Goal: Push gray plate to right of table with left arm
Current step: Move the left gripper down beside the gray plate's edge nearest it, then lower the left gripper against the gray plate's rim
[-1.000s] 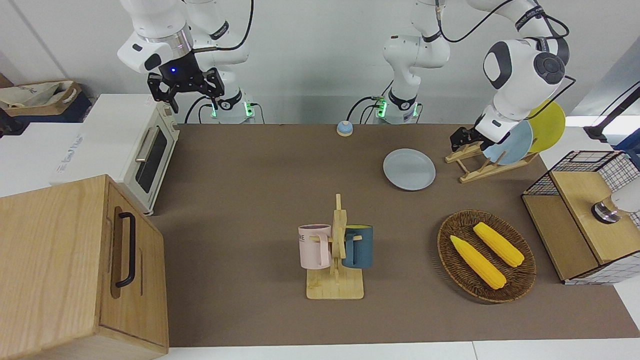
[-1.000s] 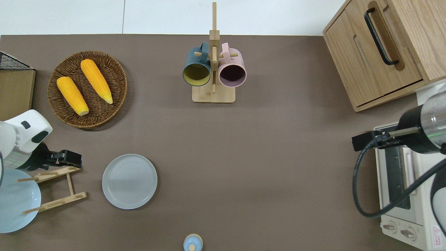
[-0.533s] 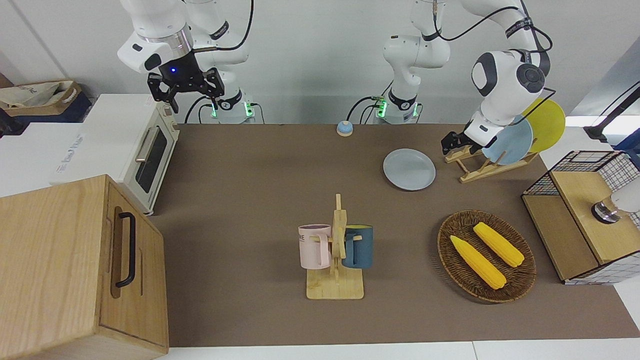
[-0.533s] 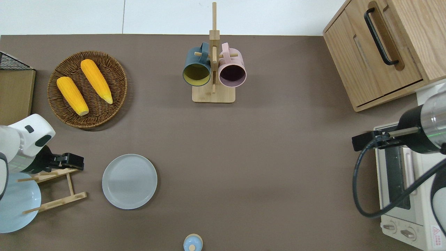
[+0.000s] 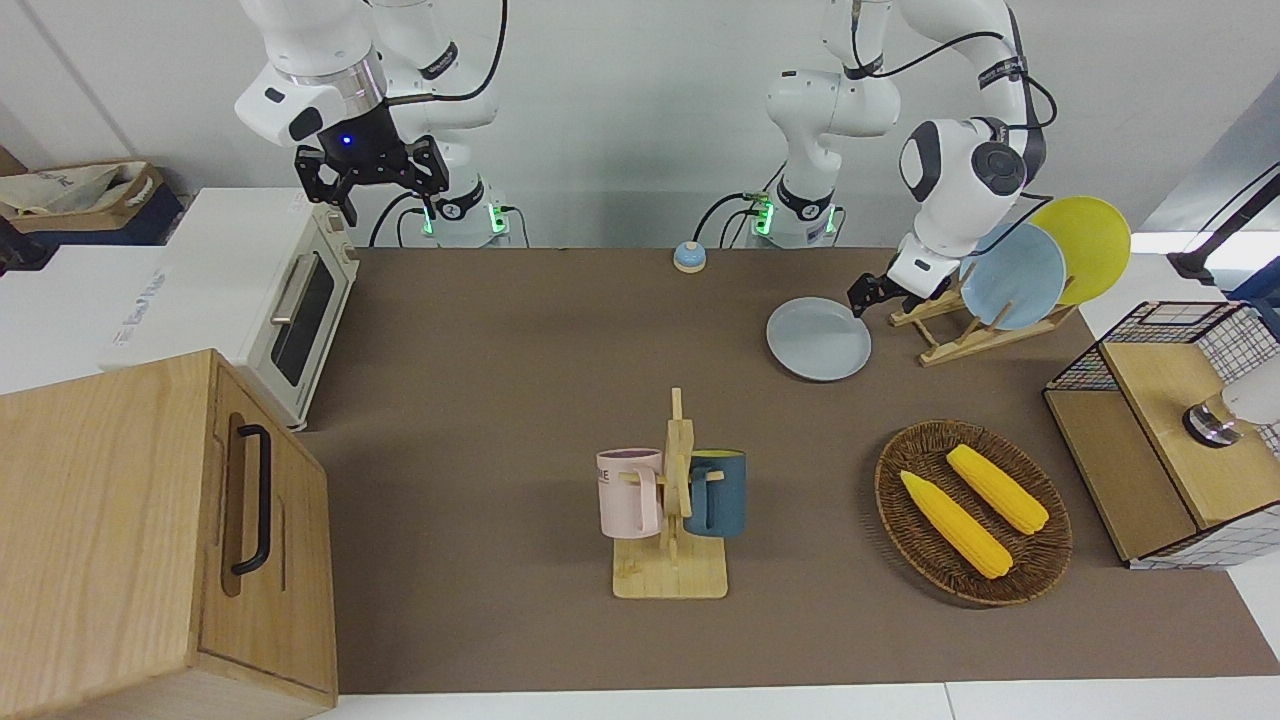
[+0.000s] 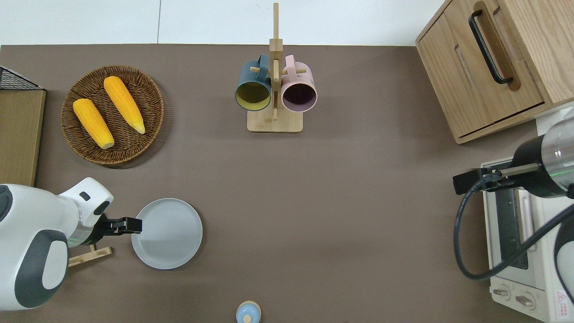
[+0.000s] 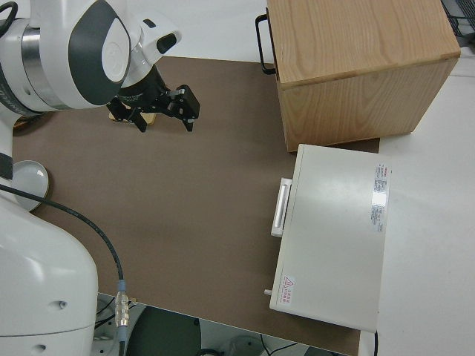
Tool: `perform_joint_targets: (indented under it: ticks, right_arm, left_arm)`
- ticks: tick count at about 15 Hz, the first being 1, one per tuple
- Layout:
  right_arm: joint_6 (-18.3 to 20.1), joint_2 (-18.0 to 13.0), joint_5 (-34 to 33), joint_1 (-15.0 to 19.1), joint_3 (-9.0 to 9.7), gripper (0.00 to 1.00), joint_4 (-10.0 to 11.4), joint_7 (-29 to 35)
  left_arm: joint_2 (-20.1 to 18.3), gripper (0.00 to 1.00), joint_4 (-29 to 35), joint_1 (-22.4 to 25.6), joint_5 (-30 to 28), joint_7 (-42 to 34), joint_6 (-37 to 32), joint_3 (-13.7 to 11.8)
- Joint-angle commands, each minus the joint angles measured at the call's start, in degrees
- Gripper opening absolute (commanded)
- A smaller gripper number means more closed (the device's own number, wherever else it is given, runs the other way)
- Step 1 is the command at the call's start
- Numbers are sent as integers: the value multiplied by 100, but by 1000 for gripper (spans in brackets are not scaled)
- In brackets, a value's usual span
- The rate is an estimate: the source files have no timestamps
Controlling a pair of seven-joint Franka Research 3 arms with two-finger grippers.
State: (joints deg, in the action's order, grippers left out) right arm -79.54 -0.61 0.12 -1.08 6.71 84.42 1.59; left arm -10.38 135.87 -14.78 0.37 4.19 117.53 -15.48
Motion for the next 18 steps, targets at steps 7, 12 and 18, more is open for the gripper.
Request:
perform_joint_targets:
  ticks: [7, 12, 18]
  right_arm:
    - [70, -36, 59, 117, 85, 983, -22, -1]
    - [70, -36, 59, 117, 76, 983, -22, -1]
    - [79, -36, 59, 117, 76, 983, -22, 8]
  left_arm:
    - [-184, 878, 826, -16, 42, 240, 990, -7]
    - [-140, 874, 1099, -25, 60, 319, 1404, 1]
    - [-35, 876, 1239, -8, 60, 328, 1746, 2]
